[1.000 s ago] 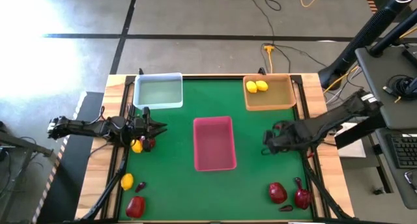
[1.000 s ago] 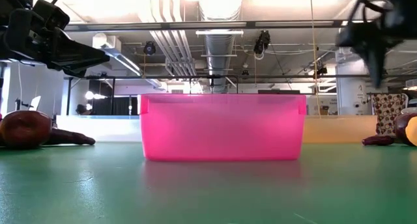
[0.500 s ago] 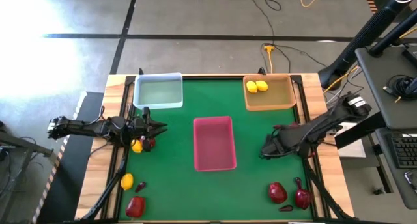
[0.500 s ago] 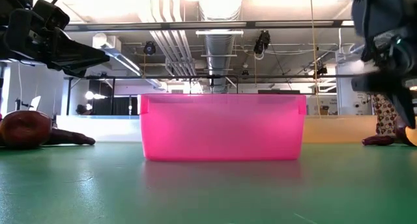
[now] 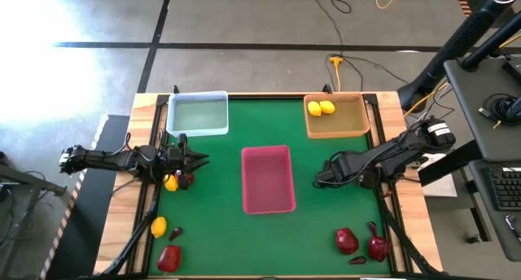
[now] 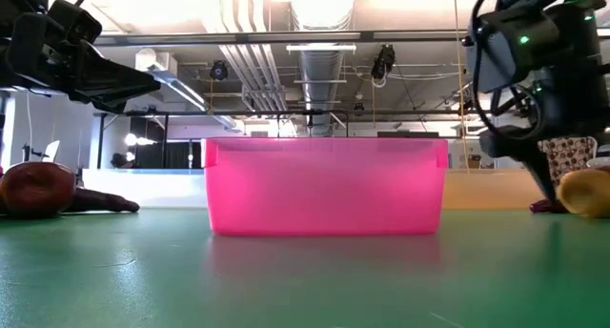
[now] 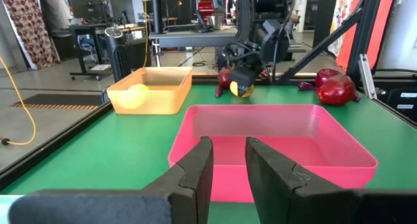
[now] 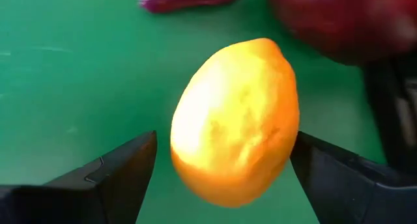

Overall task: Sort produce into baskets
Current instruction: Put the lemon into the orange bin

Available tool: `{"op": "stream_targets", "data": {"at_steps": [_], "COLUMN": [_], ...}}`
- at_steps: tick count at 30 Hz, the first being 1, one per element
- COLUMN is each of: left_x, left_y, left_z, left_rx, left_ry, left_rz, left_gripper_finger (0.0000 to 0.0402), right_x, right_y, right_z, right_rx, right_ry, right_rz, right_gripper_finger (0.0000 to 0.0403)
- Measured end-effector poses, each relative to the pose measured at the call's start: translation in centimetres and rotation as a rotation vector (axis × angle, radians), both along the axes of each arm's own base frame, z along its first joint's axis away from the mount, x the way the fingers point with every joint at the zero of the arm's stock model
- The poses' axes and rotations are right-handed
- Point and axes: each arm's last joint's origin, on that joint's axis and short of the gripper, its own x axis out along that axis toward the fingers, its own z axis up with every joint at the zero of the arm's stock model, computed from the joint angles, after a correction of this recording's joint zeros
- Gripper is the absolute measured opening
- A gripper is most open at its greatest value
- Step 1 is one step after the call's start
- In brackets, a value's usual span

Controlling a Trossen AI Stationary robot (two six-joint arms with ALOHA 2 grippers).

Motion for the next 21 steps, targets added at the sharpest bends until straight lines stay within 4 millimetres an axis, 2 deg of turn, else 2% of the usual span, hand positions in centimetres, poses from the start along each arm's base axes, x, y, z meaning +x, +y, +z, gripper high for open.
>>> {"op": "stream_targets", "data": {"at_steps": [8,12,14,17,19,21], "left_x": [0.0,0.0,0.0,0.0,0.0,0.0], "left_y": [0.0,0.0,0.0,0.0,0.0,0.0], "left_z": [0.0,0.0,0.0,0.0,0.0,0.0], "left_rx": [0.0,0.0,0.0,0.0,0.0,0.0], "left_ry": [0.0,0.0,0.001,0.001,0.0,0.001], "left_rz": [0.0,0.0,0.0,0.0,0.0,0.0], "left_gripper_finger": [0.0075,0.0075,0.0075,0.0075,0.0075,0.0075], "right_x": [0.4,1.3,2.4,4.0,4.9,5.1], "right_y": [-1.3,-1.2,-0.8,-0.7,-1.2,-2.4], "right_z": [-1.4,-1.0,0.2,3.6,6.4,8.9], "right_rx": [-0.031,0.016,0.057,0.075,0.022,-0.063], "right_ry": [0.041,-0.012,-0.069,-0.149,-0.204,-0.183], "right_rz": [-0.025,0.001,0.047,0.12,0.155,0.181], "right_gripper_finger": [0.0269,0.0233,0.0228,0.0229,0.0237,0.0241]}}
